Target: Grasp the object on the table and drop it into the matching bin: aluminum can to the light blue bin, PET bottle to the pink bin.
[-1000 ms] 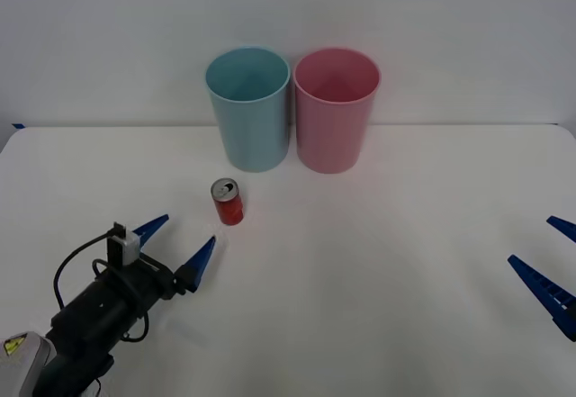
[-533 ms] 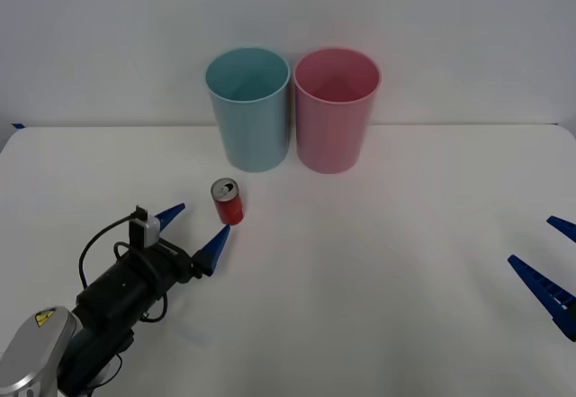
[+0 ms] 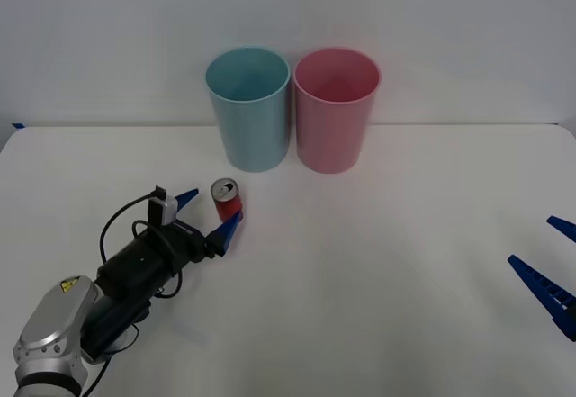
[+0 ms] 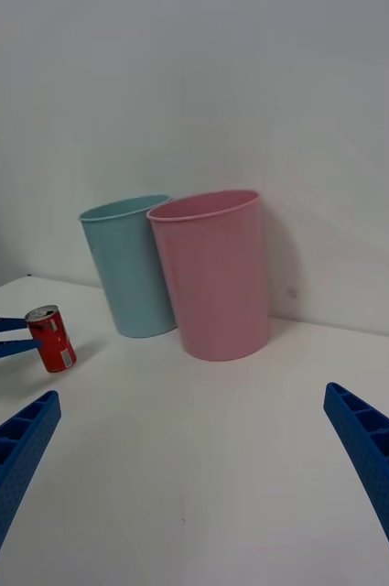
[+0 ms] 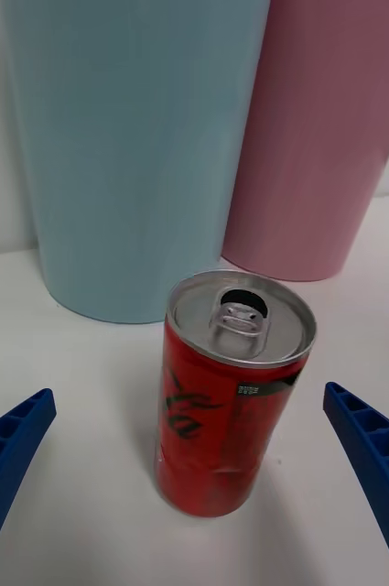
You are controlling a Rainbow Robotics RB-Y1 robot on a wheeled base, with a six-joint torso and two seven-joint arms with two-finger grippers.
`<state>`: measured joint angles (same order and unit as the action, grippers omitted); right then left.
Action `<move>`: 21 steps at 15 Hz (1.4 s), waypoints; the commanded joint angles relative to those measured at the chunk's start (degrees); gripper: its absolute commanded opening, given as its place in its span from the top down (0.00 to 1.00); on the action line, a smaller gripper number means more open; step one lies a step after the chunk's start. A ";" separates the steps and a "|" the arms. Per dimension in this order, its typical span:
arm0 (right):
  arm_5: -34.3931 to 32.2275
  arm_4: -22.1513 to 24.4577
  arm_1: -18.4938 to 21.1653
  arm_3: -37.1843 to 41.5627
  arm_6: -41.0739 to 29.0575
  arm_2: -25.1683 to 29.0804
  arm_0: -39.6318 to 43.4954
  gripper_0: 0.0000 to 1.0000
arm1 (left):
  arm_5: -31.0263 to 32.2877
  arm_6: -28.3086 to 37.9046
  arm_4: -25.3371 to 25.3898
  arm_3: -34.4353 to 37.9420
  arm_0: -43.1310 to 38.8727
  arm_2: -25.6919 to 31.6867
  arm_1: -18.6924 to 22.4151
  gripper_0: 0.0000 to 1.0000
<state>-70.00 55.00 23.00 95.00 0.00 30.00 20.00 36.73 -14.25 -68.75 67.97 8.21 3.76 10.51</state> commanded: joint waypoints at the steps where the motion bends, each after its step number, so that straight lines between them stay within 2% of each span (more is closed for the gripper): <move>1: 0.00 0.00 0.00 0.00 0.00 0.00 0.00 0.00 | -0.08 -0.60 0.02 -4.25 3.57 -0.07 -0.05 0.00; 4: 0.00 0.00 0.00 0.00 0.00 0.00 0.00 0.00 | -1.31 -1.13 -0.69 -7.32 6.47 -0.16 -0.84 0.00; 11: 0.00 0.00 0.00 0.00 0.00 0.00 0.00 0.00 | -3.77 -1.48 -2.09 -7.32 7.00 -0.33 -2.42 0.01; 12: 0.00 0.00 0.00 0.00 0.00 0.00 0.00 0.00 | -3.86 -1.57 -2.09 -7.32 7.00 -0.42 -2.42 0.40; 13: 0.00 0.00 0.00 0.00 0.00 0.00 0.00 0.00 | -3.86 -1.74 -2.18 -7.32 7.00 -0.51 -2.42 0.89; 14: 0.00 0.00 0.00 0.00 0.00 0.00 0.00 0.00 | -3.94 -1.83 -2.18 -7.32 7.09 -0.51 -2.42 1.00; 21: 0.00 0.00 0.00 0.00 0.00 0.00 0.00 0.00 | -4.82 -1.65 -2.18 -7.32 7.17 -1.56 -2.34 1.00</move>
<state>-70.00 55.00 23.00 95.00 0.00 30.00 20.00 31.90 -15.98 -70.95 60.63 15.44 2.21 8.11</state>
